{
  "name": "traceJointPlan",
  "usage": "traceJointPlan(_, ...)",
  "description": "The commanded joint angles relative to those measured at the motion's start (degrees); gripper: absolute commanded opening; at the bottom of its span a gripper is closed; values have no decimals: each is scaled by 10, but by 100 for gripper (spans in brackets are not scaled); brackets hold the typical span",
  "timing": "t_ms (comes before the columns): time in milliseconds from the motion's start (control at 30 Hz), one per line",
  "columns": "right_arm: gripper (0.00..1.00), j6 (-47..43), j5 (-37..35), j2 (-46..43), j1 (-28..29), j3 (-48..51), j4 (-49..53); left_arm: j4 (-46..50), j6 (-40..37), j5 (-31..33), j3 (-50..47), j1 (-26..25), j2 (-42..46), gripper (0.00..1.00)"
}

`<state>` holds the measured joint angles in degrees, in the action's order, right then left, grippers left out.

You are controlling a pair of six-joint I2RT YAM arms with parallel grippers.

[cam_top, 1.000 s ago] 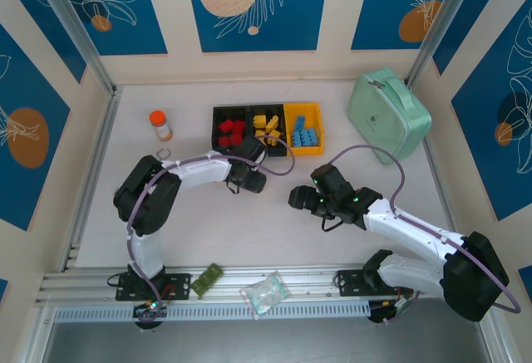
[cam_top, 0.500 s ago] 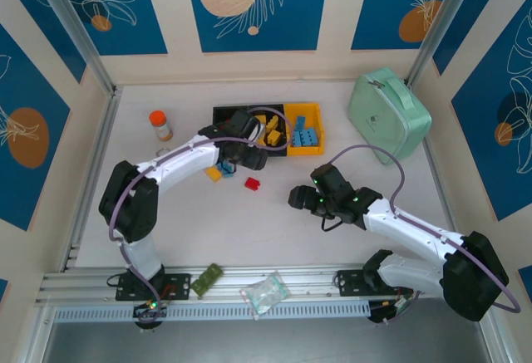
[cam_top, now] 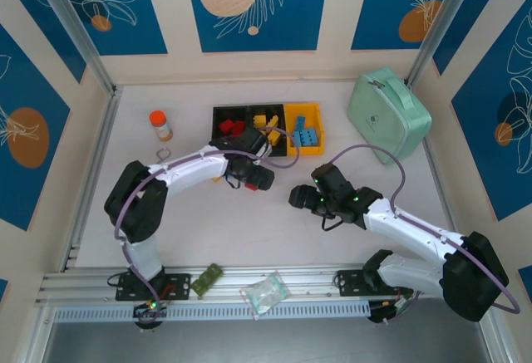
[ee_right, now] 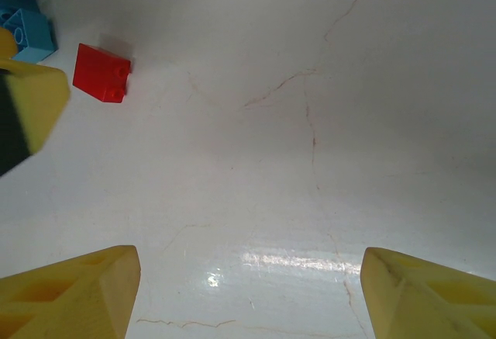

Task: Sort the legos into containers by color
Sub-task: Pick up the lego from the center of the table.

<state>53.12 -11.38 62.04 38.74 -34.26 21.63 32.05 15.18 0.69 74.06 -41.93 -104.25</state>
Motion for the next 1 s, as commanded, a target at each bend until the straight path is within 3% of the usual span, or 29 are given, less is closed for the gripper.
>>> traceJointPlan(0, 75, 0, 1, -4, -2, -4, -2, -13, 12, 34, -11, -2, -29, 79)
traceJointPlan(267, 75, 7, -2, -21, -5, 10, 3, -37, 23, 55, -19, -3, -73, 74)
traceJointPlan(500, 75, 11, 1, -23, -11, 16, -1, -41, 27, 39, -23, -4, -75, 44)
traceJointPlan(967, 75, 12, 7, -15, -11, 14, -12, 37, -3, 67, 25, 1, 23, 41)
